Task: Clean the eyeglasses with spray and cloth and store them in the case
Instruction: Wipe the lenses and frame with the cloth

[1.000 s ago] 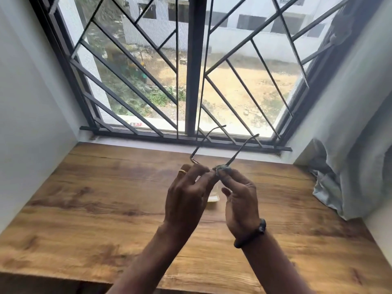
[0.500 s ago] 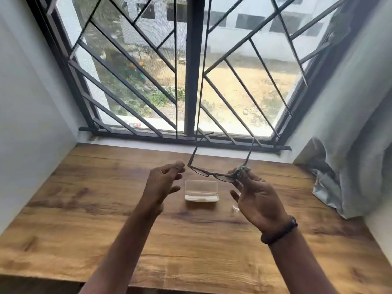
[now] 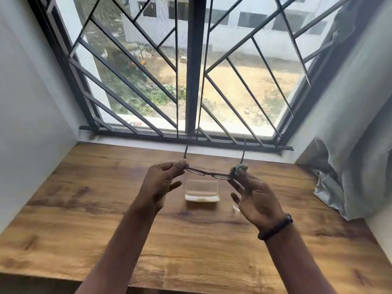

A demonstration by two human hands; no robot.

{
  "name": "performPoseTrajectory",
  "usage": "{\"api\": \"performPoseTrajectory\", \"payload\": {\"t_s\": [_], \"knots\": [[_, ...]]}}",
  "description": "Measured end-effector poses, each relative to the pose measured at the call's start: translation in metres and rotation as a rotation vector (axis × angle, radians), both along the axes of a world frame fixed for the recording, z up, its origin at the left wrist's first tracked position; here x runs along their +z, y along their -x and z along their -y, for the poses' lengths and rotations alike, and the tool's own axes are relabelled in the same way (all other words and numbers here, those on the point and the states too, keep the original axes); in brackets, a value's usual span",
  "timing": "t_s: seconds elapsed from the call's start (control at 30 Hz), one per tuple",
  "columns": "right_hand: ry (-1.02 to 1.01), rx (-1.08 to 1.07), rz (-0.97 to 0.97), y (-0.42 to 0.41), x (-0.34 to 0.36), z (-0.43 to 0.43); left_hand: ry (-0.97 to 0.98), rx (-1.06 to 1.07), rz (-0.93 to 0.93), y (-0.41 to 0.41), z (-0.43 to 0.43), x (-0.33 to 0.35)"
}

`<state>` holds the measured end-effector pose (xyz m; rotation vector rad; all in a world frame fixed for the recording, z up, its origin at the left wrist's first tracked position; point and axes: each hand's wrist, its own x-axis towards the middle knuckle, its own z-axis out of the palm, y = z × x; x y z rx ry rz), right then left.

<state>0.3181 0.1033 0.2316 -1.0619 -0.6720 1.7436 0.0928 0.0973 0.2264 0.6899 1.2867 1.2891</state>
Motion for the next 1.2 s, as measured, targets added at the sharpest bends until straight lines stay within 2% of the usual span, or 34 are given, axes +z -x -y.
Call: {"api": "performPoseTrajectory", "payload": {"t_s": [0.23, 0.43, 0.77, 0.93, 1.1, 1.2], "knots": [[0.025, -0.156, 0.149, 0.007, -0.013, -0.006, -0.147, 0.174, -0.223, -0.007, 0.003, 0.007], [-0.082, -0.348, 0.28, 0.012, -0.017, -0.006, -0.37, 0.251, -0.582, -0.022, 0.01, 0.018], [-0.313, -0.625, 0.432, 0.018, -0.02, -0.007, -0.597, 0.349, -0.802, -0.036, 0.013, 0.019], [-0.471, -0.416, 0.455, 0.034, -0.002, 0.001, -0.642, 0.371, -1.048, -0.039, 0.013, 0.011], [-0.441, -0.354, 0.269, 0.053, 0.011, 0.006, -0.703, 0.331, -1.182, -0.045, 0.014, 0.006], [-0.408, -0.288, 0.22, 0.061, 0.009, 0.007, -0.717, 0.296, -1.227, -0.046, 0.013, 0.004]]}}
